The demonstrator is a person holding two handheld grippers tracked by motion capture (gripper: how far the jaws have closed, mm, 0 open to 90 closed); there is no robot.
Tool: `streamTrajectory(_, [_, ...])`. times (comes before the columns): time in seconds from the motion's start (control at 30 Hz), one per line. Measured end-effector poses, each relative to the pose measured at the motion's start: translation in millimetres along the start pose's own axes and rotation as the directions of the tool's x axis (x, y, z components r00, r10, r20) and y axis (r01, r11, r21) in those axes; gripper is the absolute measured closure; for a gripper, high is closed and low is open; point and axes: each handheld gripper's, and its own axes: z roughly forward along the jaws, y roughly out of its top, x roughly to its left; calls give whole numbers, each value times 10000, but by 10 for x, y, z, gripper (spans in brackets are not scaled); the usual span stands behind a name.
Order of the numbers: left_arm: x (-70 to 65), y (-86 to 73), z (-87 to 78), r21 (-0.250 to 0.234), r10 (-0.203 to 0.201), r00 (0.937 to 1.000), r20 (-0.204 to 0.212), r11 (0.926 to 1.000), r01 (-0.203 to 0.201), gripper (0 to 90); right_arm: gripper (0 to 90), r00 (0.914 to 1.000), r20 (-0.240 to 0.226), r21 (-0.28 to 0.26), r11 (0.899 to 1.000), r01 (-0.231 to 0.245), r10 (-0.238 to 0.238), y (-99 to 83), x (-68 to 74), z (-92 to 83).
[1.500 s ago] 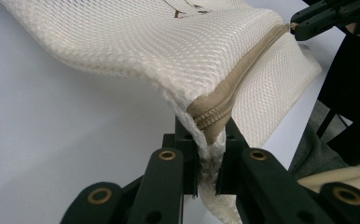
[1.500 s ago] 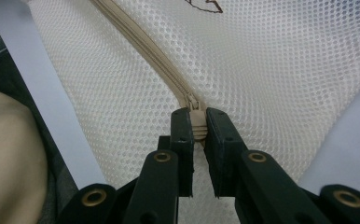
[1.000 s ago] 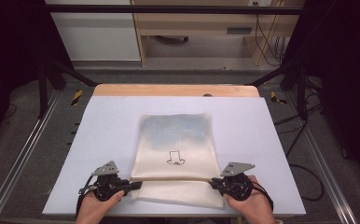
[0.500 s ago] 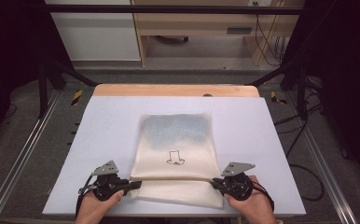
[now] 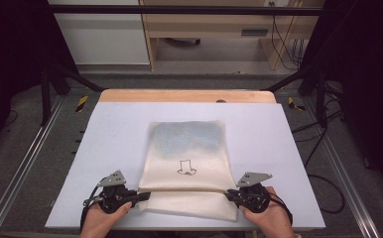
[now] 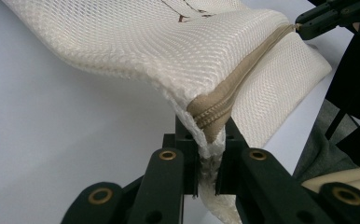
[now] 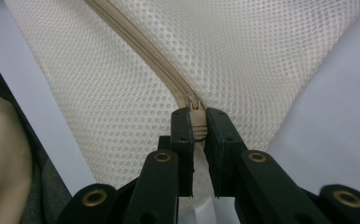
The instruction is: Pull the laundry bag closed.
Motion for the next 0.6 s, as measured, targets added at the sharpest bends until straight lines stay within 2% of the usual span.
streamTrajectory(0.6, [11, 6, -18, -81, -9, 10000, -69, 10000, 8, 825, 820, 9991, 89, -76, 9991, -416, 417, -76, -72, -62])
